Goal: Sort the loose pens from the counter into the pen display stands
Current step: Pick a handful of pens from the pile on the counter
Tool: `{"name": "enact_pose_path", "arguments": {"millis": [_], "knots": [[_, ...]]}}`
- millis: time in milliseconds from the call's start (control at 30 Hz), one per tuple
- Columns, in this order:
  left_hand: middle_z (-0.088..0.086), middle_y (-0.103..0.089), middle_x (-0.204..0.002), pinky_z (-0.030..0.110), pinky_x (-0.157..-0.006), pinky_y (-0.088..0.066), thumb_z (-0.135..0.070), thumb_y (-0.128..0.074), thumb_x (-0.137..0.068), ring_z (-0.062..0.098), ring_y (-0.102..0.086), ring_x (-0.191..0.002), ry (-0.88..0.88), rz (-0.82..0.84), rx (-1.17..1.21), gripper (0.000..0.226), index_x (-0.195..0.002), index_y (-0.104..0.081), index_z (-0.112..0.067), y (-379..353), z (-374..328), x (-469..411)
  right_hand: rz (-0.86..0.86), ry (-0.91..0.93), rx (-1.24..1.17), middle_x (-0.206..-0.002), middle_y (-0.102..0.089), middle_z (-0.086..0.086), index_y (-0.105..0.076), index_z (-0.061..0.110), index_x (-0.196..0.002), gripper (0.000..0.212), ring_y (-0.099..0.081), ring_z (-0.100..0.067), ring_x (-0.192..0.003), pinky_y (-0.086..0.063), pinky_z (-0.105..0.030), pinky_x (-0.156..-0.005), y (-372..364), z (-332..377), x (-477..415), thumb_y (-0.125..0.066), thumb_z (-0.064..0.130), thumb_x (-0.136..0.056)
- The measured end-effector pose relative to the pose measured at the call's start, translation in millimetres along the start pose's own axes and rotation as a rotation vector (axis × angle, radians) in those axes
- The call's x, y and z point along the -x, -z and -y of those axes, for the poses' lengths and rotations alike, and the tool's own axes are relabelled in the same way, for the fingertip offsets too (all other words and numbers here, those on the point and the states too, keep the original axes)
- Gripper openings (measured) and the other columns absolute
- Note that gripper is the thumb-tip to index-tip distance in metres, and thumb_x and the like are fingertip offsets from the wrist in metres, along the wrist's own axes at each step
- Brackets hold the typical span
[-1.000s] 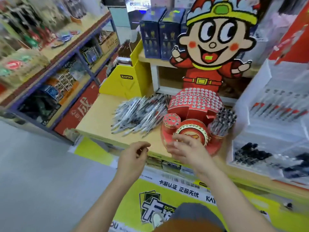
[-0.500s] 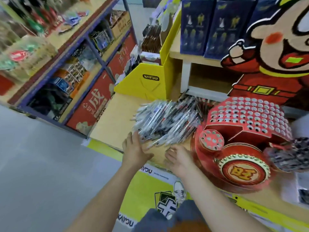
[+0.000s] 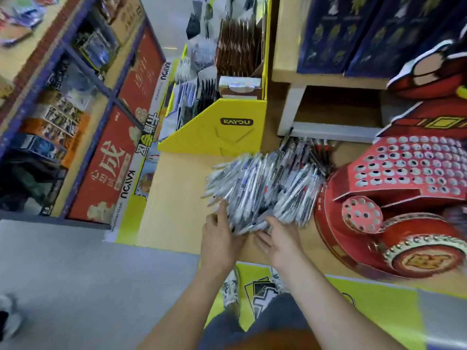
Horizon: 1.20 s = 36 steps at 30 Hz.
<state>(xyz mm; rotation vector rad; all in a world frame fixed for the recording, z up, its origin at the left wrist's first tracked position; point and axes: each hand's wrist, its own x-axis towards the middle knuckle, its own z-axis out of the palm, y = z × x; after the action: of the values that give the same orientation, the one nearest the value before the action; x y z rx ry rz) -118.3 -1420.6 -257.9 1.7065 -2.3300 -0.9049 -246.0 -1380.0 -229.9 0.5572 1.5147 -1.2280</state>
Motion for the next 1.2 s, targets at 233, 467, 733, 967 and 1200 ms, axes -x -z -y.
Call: {"name": "enact_pose_path", "arguments": {"millis": [233,467,733,967,1200], "knots": [[0.014,-0.051,-0.126,0.033,-0.058,-0.035,-0.04,-0.067,-0.082,0.037,-0.061,-0.094,-0.08,0.117,-0.146,0.082,-0.145,-0.017,-0.022,12,1,-9,-0.105,0.076,-0.102,-0.112,-0.064,-0.019,-0.047,0.013,-0.131,0.053,-0.062,-0.026,-0.067,-0.052,-0.029,-0.049,-6,0,4,-0.069,0.008,-0.083],[0.009,-0.07,-0.096,0.03,-0.057,-0.035,-0.035,-0.067,-0.079,0.034,-0.066,-0.083,-0.125,0.151,-0.191,0.078,-0.141,-0.023,-0.018,16,1,-19,0.012,0.008,-0.271,-0.074,-0.057,-0.011,-0.056,0.011,-0.092,0.009,-0.048,-0.017,-0.055,-0.038,-0.028,-0.053,2,1,17,-0.065,0.013,-0.091],[0.004,-0.068,-0.085,0.03,-0.058,-0.033,-0.029,-0.067,-0.078,0.033,-0.065,-0.081,-0.119,0.164,-0.154,0.072,-0.138,-0.027,-0.025,27,4,-16,0.028,0.001,-0.303,-0.055,-0.044,-0.001,-0.054,0.009,-0.086,0.007,-0.04,-0.011,-0.047,-0.034,-0.021,-0.044,9,-10,10,-0.056,0.002,-0.086],[0.011,-0.06,-0.101,0.033,-0.054,-0.037,-0.018,-0.067,-0.075,0.037,-0.06,-0.073,-0.237,0.122,-0.159,0.076,-0.141,-0.031,-0.021,31,21,-14,-0.003,0.022,-0.061,-0.053,-0.027,0.006,-0.042,0.018,-0.069,0.024,-0.019,-0.007,-0.039,-0.015,-0.017,-0.035,24,-29,13,-0.052,0.006,-0.087],[0.012,-0.049,-0.113,0.038,-0.058,-0.044,-0.027,-0.071,-0.081,0.036,-0.058,-0.081,-0.226,0.12,-0.292,0.078,-0.145,-0.027,-0.022,30,22,-13,-0.098,0.213,0.132,-0.064,-0.047,-0.004,-0.047,0.018,-0.095,0.008,-0.045,-0.014,-0.045,-0.033,-0.024,-0.041,21,-31,18,-0.055,0.016,-0.094]]}}
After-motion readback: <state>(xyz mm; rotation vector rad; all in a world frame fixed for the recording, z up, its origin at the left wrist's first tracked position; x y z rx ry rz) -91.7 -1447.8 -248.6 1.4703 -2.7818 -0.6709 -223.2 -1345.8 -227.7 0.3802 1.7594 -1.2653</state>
